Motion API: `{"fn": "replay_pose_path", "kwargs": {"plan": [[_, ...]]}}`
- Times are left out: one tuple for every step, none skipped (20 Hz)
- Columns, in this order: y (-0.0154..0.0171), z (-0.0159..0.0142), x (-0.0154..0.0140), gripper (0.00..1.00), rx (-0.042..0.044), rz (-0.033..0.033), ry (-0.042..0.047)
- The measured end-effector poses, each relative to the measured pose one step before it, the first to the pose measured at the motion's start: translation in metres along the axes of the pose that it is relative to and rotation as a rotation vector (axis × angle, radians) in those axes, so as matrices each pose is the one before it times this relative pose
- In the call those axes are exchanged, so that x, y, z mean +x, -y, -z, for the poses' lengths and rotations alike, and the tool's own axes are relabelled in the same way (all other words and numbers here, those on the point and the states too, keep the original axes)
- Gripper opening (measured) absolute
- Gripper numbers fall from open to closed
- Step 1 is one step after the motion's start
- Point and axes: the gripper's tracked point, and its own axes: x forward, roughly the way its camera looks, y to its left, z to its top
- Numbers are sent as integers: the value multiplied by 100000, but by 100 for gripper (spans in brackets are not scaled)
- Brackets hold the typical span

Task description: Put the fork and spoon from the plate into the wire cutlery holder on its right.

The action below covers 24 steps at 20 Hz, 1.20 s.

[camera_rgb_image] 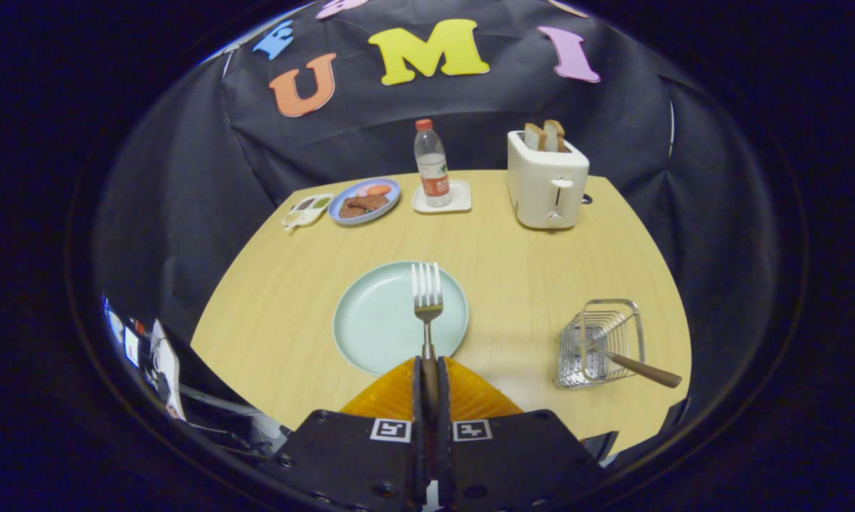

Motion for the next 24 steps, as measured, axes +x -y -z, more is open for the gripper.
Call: {"fn": "replay_pose_path", "kwargs": {"plan": [[1015,-29,-773,7,-65,269,822],[1088,-132,-659,7,68,341,1053],[1009,-90,-533,7,587,318,563],[964,39,-465,7,910,312,-25],[1042,-90,-439,7,1400,139,604],[1057,-266,-503,7,1319,546,983],[1216,-144,-390,7,910,1040,776],[1147,-14,-411,7,752,1203,356],[1029,-16,-381,7,782,999,354],[1122,-101,-343,7,850,1386,534],[1145,-164,-239,7,1349,1907,1262],[974,-161,-283,7,1364,1530,1018],[809,135,-40,7,1564,1245,101],[538,237,-68,7,1615,450,-682],[391,235,-64,7,1331,264,-699],[362,53,92,7,1036,762,-620],[408,219,161,7,865,839,-840],[174,131,115,7,874,910,-860],[163,69,81,7,744,696,-684],[-12,69,43,7,590,354,-728],[-143,83,188,7,473,72,-616],[-188,58,203,7,142,323,-911],[-78,53,248,7,144,417,-928],[-62,65,292,7,318,476,-789]]}}
